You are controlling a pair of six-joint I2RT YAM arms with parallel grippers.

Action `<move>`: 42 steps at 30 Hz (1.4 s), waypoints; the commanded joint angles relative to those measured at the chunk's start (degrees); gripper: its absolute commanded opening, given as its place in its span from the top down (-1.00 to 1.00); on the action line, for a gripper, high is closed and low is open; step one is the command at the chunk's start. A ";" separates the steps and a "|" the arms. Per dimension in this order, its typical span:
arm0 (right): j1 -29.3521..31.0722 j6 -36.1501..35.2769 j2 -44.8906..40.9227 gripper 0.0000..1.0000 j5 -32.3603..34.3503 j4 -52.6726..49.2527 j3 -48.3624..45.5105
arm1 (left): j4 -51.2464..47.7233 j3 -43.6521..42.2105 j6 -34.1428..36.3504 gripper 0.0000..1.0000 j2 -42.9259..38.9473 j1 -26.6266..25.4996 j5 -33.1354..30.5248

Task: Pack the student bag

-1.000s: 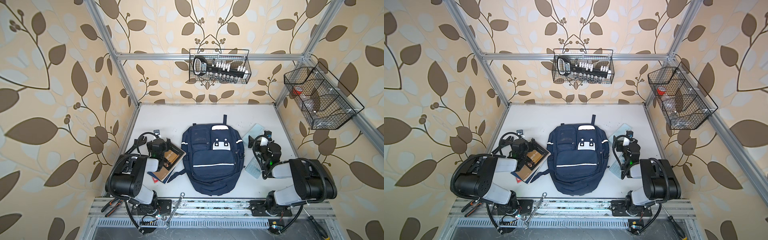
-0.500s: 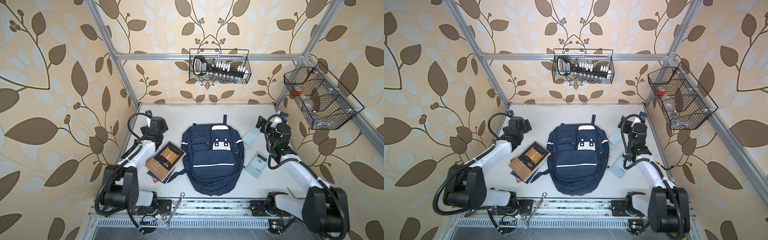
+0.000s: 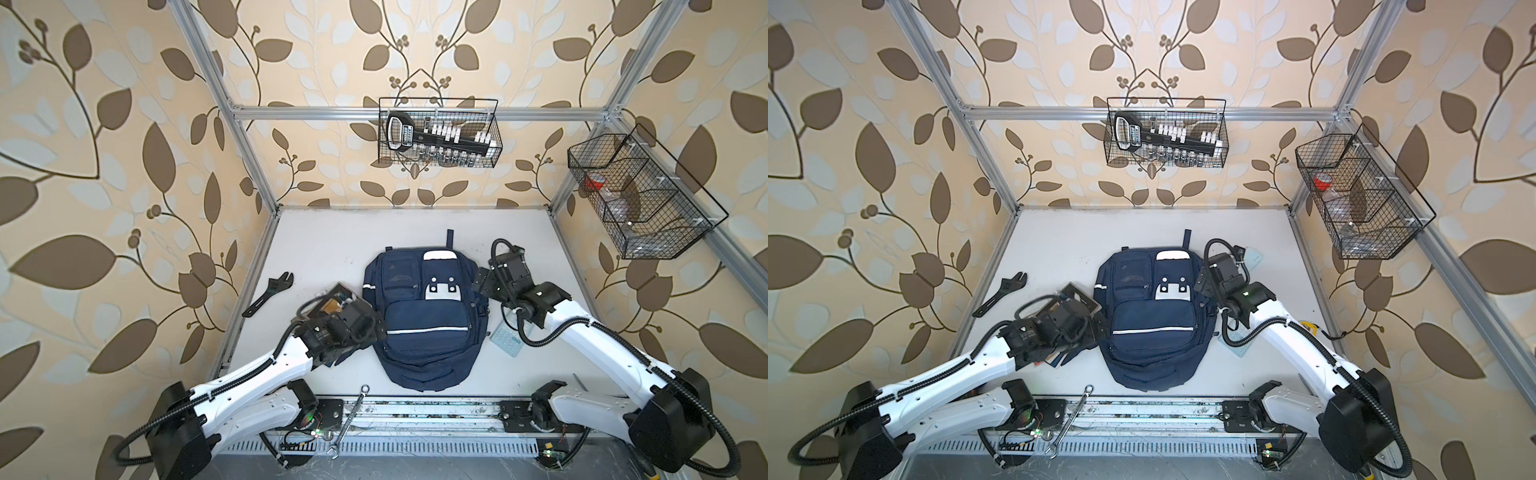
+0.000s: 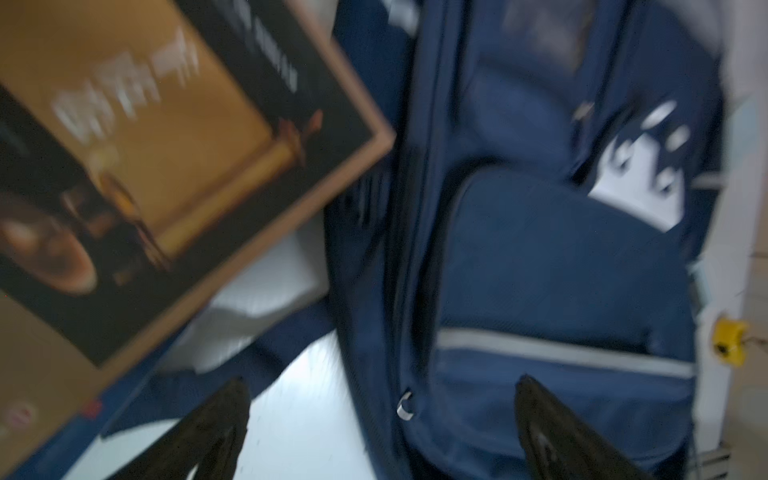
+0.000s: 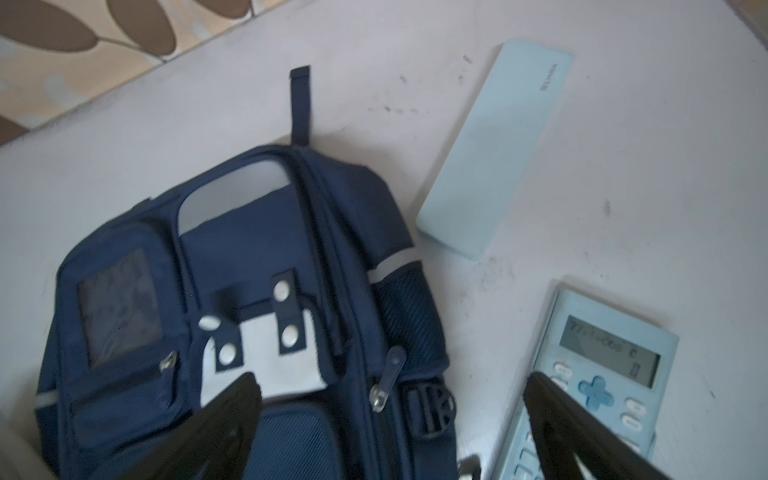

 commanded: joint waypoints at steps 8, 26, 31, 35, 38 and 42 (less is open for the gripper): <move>4.71 2.24 -4.19 -0.99 -9.75 -3.02 -7.00 | 9.85 4.95 -13.94 -0.98 15.58 -8.58 2.10; 6.05 4.17 1.32 -0.43 -22.18 0.42 -9.38 | 9.19 16.74 -5.80 -0.03 32.60 7.41 8.28; 6.74 4.46 1.14 -0.41 -22.63 1.29 -10.99 | 4.17 24.58 -2.98 0.49 36.54 11.55 6.10; 6.78 3.40 4.39 -0.30 -23.45 3.81 -11.13 | 2.70 27.00 -3.51 0.95 38.72 17.14 5.08; 7.00 3.17 7.82 -0.14 -27.22 9.13 -10.43 | 1.62 30.15 -2.45 1.00 41.86 21.93 7.45; 7.48 2.60 13.20 -0.14 -30.07 14.88 -7.24 | -0.50 33.15 0.25 0.95 41.35 23.11 6.99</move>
